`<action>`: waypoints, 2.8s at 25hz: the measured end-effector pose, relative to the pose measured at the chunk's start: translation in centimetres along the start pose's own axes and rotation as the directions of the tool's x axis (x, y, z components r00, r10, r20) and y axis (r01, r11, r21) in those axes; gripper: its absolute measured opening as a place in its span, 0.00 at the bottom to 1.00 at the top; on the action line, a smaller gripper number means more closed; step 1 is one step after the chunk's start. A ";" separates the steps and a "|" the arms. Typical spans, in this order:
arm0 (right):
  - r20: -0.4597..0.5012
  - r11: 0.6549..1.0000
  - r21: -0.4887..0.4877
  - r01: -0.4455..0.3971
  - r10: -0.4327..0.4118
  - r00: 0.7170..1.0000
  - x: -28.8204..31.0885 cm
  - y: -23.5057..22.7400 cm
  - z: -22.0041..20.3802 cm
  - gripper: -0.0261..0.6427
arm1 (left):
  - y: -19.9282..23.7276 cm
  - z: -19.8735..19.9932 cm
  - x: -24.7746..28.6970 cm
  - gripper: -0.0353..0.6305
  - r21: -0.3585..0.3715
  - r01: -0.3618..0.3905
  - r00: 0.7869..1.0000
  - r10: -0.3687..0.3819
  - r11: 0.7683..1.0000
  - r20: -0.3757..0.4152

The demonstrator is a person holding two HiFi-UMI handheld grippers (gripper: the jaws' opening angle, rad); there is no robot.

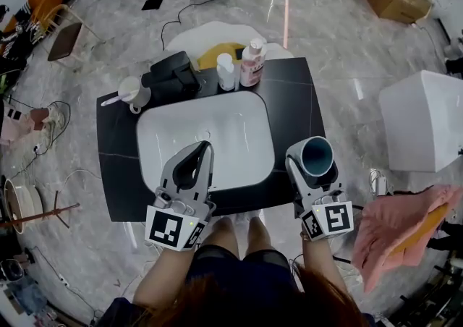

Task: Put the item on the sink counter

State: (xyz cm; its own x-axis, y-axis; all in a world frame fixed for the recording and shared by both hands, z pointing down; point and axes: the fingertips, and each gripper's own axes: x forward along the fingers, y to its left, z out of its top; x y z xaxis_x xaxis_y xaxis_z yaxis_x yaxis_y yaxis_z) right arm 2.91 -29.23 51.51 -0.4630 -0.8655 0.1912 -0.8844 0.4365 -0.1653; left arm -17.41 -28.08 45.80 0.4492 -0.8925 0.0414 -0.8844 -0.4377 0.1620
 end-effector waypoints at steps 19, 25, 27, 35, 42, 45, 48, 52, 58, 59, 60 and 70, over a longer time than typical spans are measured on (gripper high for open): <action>-0.133 0.996 -0.085 -0.005 -0.006 0.991 1.0 -1.4 -9.9 0.64 | -1.0 -2.8 -0.7 0.09 0.017 0.013 0.997 -0.012 1.000 -0.074; -0.139 0.997 -0.069 -0.014 0.005 0.990 1.0 -1.3 -10.3 0.64 | -1.5 -2.7 -0.8 0.09 0.020 0.012 0.997 -0.011 1.000 -0.077; -0.137 0.998 -0.062 -0.016 0.007 0.991 0.9 -1.3 -10.3 0.64 | -1.7 -2.7 -0.9 0.09 0.026 0.014 0.997 -0.012 1.000 -0.079; -0.148 0.998 -0.059 -0.039 0.030 0.988 0.7 -1.0 -10.6 0.65 | -2.3 -2.5 -1.2 0.09 0.030 0.015 0.997 -0.013 0.999 -0.077; -0.153 0.998 -0.043 -0.052 0.045 0.987 0.3 -0.5 -10.2 0.69 | -2.7 -1.6 -1.7 0.09 0.037 0.018 0.998 -0.015 0.999 -0.062; -0.139 0.998 -0.036 -0.045 0.039 0.989 -0.1 -0.4 -9.4 0.70 | -2.6 -0.9 -1.9 0.09 0.038 0.014 0.999 -0.012 0.999 -0.053; -0.114 0.999 -0.036 -0.032 0.027 0.993 -0.6 -0.3 -8.0 0.70 | -2.6 -0.1 -2.2 0.09 0.037 0.009 0.999 -0.008 0.999 -0.040; -0.058 0.999 -0.040 -0.033 0.031 0.998 -0.9 0.1 -5.0 0.70 | -2.6 1.2 -2.4 0.09 0.042 0.011 1.000 -0.010 0.999 -0.016; 0.038 0.999 -0.038 -0.025 0.026 0.999 -2.0 0.8 -0.6 0.67 | -2.4 3.4 -2.9 0.09 0.048 0.009 1.000 -0.010 0.999 0.026; 0.051 0.999 -0.039 -0.022 0.023 0.998 -2.2 0.9 0.1 0.65 | -2.4 3.8 -2.9 0.09 0.050 0.009 0.999 -0.011 0.999 0.034; 0.066 0.999 -0.042 -0.021 0.024 0.998 -2.4 1.0 0.8 0.63 | -2.4 4.2 -3.0 0.09 0.052 0.010 0.999 -0.012 0.999 0.040; 0.171 0.999 -0.022 0.029 -0.025 0.985 -4.4 1.4 6.4 0.26 | -2.8 7.4 -3.2 0.09 0.078 0.030 0.996 -0.037 0.996 0.086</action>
State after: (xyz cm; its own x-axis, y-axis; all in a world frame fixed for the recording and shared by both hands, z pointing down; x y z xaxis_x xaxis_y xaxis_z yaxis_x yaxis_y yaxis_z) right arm 4.08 -26.39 44.28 -0.4240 -0.9052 0.0275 -0.8985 0.4167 -0.1381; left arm -17.33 -24.78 37.89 0.4693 -0.8817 -0.0492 -0.8775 -0.4719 0.0854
